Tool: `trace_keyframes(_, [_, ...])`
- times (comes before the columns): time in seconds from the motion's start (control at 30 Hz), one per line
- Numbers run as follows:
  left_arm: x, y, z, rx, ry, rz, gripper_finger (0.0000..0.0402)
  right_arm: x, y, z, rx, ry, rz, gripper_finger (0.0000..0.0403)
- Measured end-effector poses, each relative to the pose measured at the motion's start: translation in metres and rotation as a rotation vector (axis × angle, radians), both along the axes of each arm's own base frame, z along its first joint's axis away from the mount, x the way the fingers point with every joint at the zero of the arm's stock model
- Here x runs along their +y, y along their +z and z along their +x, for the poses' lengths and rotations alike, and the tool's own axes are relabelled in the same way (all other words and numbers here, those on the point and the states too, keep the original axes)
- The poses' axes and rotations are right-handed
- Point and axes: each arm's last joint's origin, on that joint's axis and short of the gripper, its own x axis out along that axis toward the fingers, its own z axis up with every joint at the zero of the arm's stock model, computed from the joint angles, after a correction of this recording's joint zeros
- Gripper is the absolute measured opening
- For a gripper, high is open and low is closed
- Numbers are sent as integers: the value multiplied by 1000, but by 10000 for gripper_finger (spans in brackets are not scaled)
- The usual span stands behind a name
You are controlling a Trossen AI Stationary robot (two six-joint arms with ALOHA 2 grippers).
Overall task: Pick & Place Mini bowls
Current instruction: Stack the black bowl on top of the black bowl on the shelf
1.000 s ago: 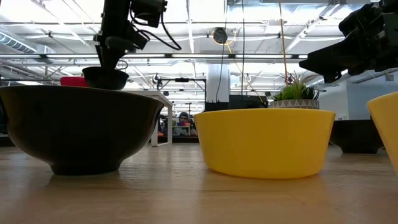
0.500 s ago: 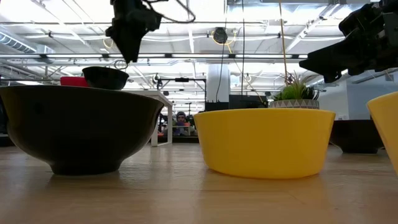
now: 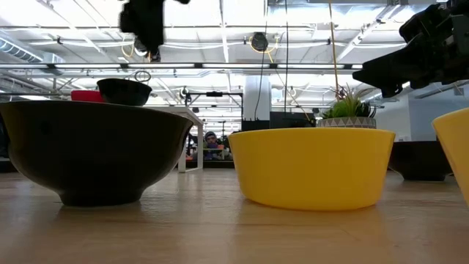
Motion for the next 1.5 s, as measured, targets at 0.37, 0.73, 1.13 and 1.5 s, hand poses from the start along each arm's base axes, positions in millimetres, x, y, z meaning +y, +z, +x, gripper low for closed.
trace_keyframes(0.37, [-50, -73, -16, 32, 92, -149, 172, 0, 0, 0, 0, 0, 0, 171])
trace_keyframes(0.73, [-67, -113, -32, 1, 149, -167, 172, 0, 0, 0, 0, 0, 0, 171])
trace_keyframes(1.13, [-76, -117, -32, -81, 91, -161, 172, 0, 0, 0, 0, 0, 0, 171])
trace_keyframes(1.5, [-82, -151, -21, 20, 52, -168, 172, 0, 0, 0, 0, 0, 0, 171])
